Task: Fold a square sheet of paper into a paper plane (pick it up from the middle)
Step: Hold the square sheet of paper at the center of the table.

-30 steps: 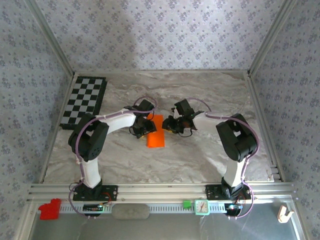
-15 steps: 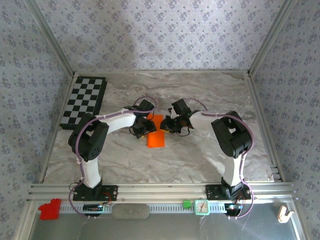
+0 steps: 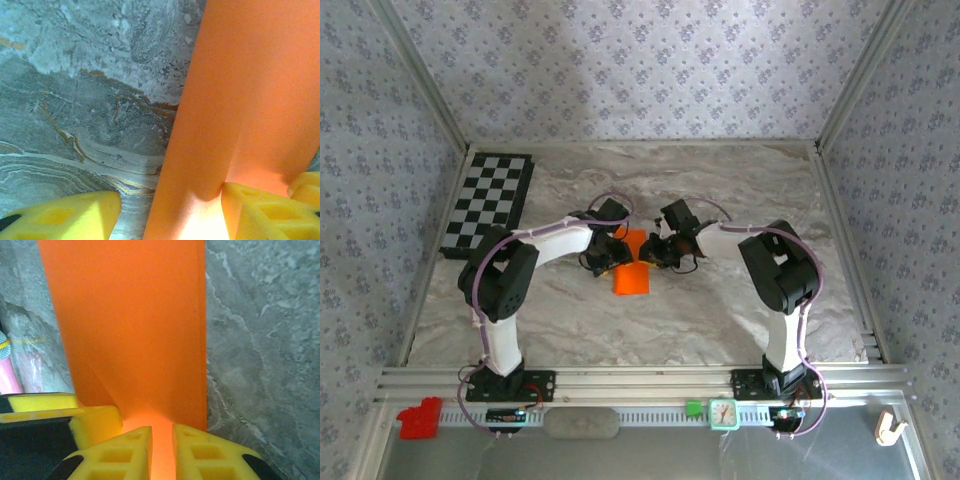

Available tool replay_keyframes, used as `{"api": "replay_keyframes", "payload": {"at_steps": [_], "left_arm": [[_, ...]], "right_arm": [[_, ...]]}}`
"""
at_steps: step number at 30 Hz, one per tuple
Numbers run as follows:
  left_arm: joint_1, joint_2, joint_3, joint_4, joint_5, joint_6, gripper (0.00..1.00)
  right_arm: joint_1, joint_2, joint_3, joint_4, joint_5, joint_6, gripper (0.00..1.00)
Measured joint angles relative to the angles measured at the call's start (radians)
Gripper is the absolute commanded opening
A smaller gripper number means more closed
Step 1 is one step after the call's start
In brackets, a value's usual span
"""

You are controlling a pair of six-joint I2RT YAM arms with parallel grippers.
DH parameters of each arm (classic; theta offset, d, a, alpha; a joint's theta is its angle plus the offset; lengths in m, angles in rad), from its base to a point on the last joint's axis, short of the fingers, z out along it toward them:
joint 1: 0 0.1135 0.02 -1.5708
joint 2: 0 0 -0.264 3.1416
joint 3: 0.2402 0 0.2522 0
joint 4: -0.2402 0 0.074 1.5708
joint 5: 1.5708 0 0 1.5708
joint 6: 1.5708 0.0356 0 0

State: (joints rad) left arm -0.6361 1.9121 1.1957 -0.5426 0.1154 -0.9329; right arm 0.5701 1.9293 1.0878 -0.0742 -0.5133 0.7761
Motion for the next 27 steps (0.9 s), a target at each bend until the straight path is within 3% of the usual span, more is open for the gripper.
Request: {"api": "replay_keyframes", "payload": {"at_steps": [20, 27], "left_arm": [[0.006, -0.051, 0.009, -0.01, -0.002, 0.019, 0.61], [0.054, -0.208, 0.007, -0.025, -0.026, 0.043, 0.59]], "right_arm": [[0.004, 0.057, 0.077, -0.113, 0.016, -0.058, 0.11], [0.031, 0.073, 0.13, -0.183, 0.071, -0.068, 0.09]]}}
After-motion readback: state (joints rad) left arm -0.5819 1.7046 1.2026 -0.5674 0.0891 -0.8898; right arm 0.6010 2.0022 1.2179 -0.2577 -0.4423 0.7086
